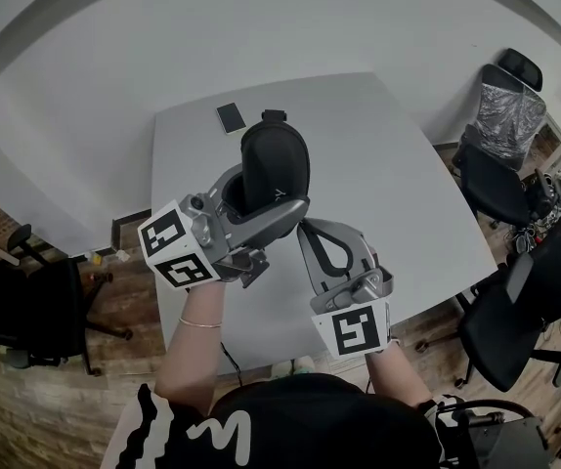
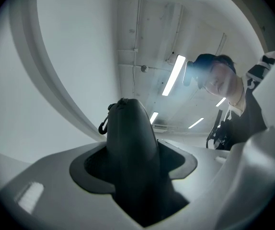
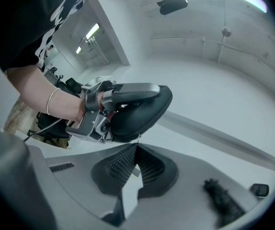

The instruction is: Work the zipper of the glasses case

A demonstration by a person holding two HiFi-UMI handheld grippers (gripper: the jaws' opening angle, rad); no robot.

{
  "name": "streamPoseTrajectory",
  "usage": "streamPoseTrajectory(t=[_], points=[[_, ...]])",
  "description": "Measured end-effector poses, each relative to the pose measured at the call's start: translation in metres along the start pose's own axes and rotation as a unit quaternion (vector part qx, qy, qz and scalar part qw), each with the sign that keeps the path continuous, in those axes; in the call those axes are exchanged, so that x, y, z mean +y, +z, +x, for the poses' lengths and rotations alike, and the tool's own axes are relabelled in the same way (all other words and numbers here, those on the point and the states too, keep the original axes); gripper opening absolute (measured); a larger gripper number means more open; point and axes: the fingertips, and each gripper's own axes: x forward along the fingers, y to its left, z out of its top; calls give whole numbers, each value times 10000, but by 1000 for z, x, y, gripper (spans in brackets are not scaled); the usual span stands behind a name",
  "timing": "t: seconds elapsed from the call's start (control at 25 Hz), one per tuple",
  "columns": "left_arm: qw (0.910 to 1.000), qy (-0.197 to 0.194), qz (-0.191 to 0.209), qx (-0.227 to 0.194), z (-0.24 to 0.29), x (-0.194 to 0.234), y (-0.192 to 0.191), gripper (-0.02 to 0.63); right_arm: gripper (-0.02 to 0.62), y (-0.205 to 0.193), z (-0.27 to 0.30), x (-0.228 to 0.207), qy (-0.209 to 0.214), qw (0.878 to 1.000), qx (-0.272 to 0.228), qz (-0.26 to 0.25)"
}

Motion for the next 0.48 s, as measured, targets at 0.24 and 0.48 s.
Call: streamPoseTrajectory(t=[0.24, 0.48], points=[[9995, 86, -123, -294, 1, 5, 7, 293, 5, -1, 2, 3, 84, 9992, -94, 373], [9992, 138, -47, -375, 4, 7, 13, 293, 5, -2, 5, 7, 141, 9973, -95, 711]])
